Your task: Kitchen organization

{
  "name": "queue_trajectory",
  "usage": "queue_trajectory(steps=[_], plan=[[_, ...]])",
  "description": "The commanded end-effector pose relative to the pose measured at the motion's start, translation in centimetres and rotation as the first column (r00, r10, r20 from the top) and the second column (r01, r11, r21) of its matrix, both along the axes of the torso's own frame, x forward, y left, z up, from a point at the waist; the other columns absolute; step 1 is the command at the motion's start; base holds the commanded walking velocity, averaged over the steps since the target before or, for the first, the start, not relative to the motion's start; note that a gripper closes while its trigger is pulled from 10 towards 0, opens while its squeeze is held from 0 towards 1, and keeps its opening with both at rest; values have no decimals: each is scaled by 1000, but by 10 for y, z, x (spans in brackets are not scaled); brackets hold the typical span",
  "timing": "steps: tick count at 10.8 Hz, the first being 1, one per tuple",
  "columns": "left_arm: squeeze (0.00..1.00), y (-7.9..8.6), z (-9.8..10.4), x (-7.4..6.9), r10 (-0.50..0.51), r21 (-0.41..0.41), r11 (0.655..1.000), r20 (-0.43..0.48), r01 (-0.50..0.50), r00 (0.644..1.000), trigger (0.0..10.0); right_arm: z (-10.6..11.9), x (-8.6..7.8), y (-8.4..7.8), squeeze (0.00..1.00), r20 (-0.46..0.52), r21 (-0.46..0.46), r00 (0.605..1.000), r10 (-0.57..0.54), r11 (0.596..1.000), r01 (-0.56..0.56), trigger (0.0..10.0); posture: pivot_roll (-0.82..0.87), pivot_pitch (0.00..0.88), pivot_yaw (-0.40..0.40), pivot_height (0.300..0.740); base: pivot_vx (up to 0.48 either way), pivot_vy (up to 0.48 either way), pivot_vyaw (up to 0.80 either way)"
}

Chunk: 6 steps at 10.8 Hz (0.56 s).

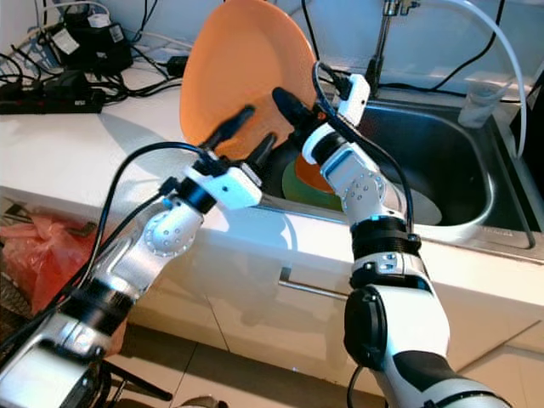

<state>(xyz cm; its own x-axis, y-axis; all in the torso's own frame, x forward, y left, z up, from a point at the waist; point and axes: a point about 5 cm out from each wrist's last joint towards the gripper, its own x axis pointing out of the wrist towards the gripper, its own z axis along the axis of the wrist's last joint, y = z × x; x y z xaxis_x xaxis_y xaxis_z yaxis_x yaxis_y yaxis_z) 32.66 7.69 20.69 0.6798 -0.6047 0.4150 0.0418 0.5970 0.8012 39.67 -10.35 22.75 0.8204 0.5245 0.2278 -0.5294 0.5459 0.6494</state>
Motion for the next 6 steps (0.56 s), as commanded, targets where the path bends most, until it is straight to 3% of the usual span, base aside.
queue_trajectory(steps=[1,2,3,4,5,6], plan=[[1000,6,5,0,16,-30,999,-18,-16,1000,10000,5,1,-9,0,31,15,999,-43,999,42,4471,86,0,24,740,0,0,0],[1000,9,7,-1,25,-50,998,-28,-26,999,10000,5,1,-10,0,31,17,999,-44,999,43,2627,86,0,24,740,0,0,0],[1000,15,13,-3,48,-80,996,-13,-49,999,10000,4,2,-13,0,26,9,998,-57,998,57,10000,88,0,25,740,0,0,0],[1000,18,16,-5,61,-79,995,5,-61,998,10000,2,2,-18,0,18,4,997,-78,997,78,10000,90,0,24,740,0,0,0],[914,18,17,-6,67,-91,994,0,-66,998,10000,1,2,-22,0,13,-4,994,-104,995,104,10000,90,0,24,740,0,0,0],[0,15,16,-9,67,-91,993,-13,-68,998,10000,-2,4,-38,0,1,-42,979,-205,978,205,10000,94,0,23,740,0,0,0]])
